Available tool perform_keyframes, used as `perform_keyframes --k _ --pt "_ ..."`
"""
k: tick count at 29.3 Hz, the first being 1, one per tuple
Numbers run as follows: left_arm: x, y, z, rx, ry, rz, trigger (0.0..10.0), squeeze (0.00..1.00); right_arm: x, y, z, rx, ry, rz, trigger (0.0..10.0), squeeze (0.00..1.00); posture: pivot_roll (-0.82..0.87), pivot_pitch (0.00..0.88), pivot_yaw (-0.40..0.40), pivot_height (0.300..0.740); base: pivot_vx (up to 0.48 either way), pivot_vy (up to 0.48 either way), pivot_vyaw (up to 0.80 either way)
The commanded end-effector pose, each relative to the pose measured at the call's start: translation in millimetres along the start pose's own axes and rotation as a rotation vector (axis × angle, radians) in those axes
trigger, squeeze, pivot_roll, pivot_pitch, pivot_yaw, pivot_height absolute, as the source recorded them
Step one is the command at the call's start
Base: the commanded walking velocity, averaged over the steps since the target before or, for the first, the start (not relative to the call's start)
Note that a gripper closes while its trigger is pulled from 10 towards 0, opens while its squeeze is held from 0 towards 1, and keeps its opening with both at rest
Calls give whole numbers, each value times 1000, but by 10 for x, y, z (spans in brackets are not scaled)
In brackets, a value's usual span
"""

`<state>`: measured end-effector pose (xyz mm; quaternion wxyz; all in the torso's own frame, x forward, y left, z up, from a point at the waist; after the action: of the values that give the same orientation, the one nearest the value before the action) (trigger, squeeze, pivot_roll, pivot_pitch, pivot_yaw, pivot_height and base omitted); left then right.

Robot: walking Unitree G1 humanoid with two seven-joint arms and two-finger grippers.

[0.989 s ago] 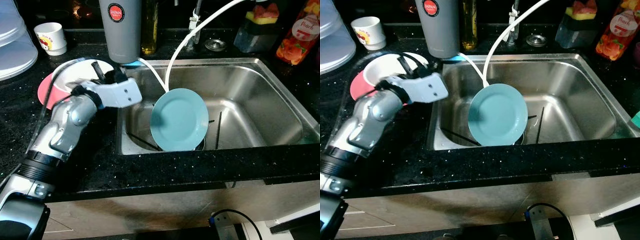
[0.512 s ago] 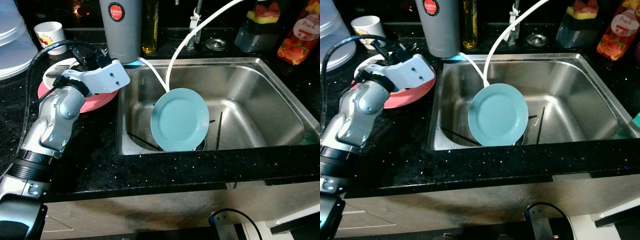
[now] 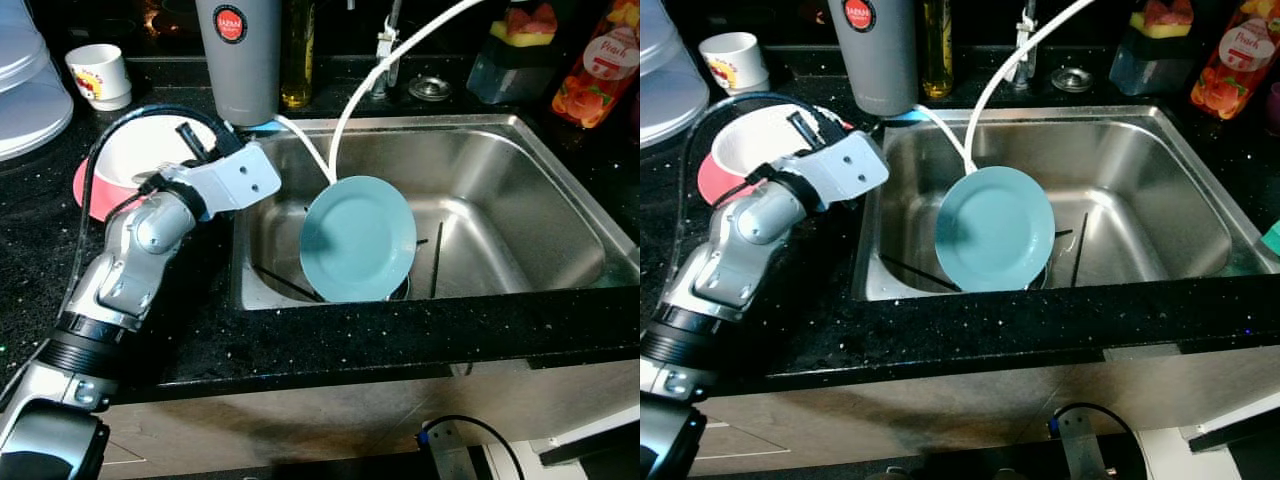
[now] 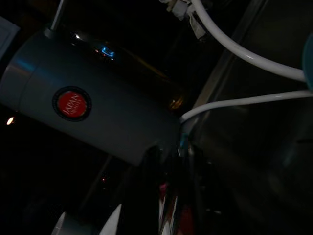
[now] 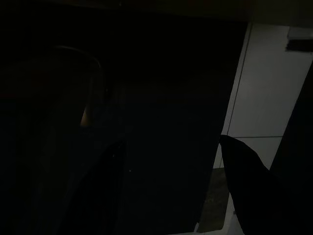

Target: Kitchen organization

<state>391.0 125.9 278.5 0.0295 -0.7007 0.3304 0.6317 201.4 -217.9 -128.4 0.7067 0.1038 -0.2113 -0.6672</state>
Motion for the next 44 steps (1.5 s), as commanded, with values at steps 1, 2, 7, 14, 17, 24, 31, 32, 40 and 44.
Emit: perform_keyframes --k 1,2,7,14,17,24,31,32,40,44 --pt "10 32 21 13 -3 -1 10000 1000 7 -73 2 -18 -2 -16 10000 0 5 169 -17 740 0 0 0" --pt "0 29 22 11 0 -6 10000 1000 8 -73 2 -18 -2 -16 10000 0 5 169 -17 740 0 0 0" --pt "-64 4 29 -7 23 -38 10000 0 11 -74 2 -19 -3 -17 10000 0 3 170 -18 740 0 0 0" --pt "-205 31 71 -26 74 -119 10000 0 17 -77 3 -20 -3 -18 10000 0 5 172 -18 740 0 0 0" --pt "-250 48 128 -54 96 -154 10000 0 19 -80 3 -21 -3 -19 10000 0 10 173 -17 740 0 0 0" --pt "-164 117 208 -62 80 -126 10000 0 15 -66 2 -19 -1 -20 10000 0 16 177 -16 740 0 0 0" --pt "-101 52 281 -115 71 -124 10000 0 12 -63 2 -19 0 -22 10000 0 20 177 -15 740 0 0 0" --pt "-119 21 303 -133 77 -129 10000 0 9 -60 2 -19 1 -23 10000 0 22 179 -14 740 0 0 0" --pt "-159 -27 327 -154 81 -130 0 0 11 -59 2 -18 -1 -26 10000 0 22 179 -14 740 0 0 0" --pt "-227 -32 321 -161 103 -141 0 0 14 -54 2 -17 -2 -28 10000 0 21 183 -13 740 0 0 0"
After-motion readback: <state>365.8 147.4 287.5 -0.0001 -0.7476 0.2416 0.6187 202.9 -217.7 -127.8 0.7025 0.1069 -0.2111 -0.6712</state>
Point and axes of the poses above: a point about 5 cm out from each wrist's last joint towards the gripper, its own z axis pointing back from the gripper into the wrist, its own y axis along the axis of the wrist's last joint, x = y × z, the point moved 5 cm from there along -z, pointing out of the wrist towards the gripper, and after that the axes turned 6 degrees about -z, right-handed, at the moved point
